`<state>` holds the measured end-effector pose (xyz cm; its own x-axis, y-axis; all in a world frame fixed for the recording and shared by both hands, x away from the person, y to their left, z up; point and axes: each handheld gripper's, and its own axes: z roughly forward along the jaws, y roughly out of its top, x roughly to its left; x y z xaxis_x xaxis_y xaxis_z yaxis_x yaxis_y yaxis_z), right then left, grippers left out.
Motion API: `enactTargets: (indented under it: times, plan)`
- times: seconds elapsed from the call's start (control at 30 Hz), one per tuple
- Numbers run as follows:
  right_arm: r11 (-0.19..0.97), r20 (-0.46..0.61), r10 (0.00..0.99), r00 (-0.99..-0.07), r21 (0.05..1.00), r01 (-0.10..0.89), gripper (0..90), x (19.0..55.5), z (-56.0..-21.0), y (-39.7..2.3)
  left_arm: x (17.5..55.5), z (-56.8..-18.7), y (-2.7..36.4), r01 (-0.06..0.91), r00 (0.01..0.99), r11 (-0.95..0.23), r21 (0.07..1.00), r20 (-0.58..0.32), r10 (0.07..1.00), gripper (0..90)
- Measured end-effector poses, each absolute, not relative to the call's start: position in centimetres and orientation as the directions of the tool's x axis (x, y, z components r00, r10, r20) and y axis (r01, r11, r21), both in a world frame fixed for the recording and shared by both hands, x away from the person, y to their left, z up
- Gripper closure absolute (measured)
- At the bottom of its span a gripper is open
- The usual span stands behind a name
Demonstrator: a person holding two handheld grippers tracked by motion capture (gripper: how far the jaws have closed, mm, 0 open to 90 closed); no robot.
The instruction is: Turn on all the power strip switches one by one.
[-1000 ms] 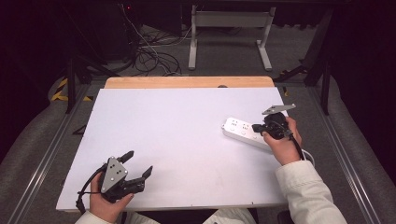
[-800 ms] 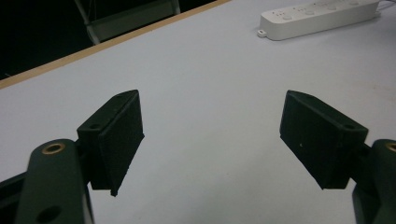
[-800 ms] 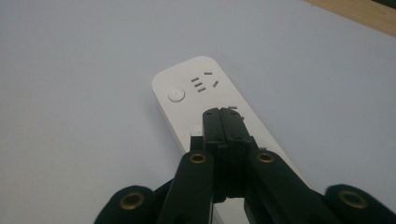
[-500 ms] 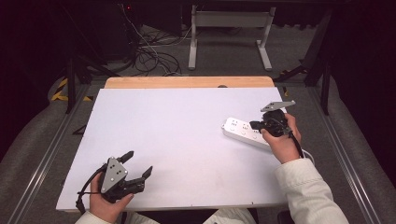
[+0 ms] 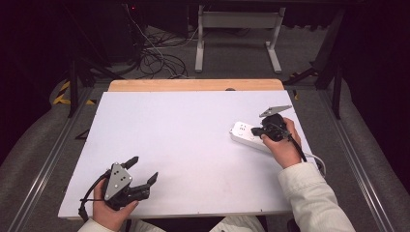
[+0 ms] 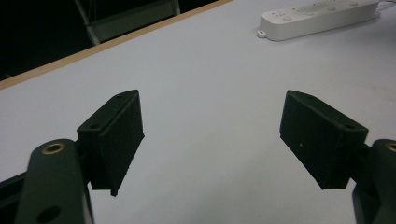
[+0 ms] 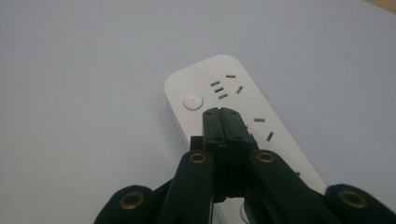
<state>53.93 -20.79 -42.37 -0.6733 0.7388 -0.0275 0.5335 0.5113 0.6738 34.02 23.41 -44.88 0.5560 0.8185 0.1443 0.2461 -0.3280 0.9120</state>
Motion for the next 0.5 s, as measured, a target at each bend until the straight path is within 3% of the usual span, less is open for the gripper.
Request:
enactTargets:
  times: [0.5]
  plan:
    - [0.529,-0.035,0.747,-0.664,0.637,0.561,90.0,54.7,-43.7,-20.5,34.0,-44.9,23.4,0.25,0.557,-0.328,0.911,0.142,0.818,21.7]
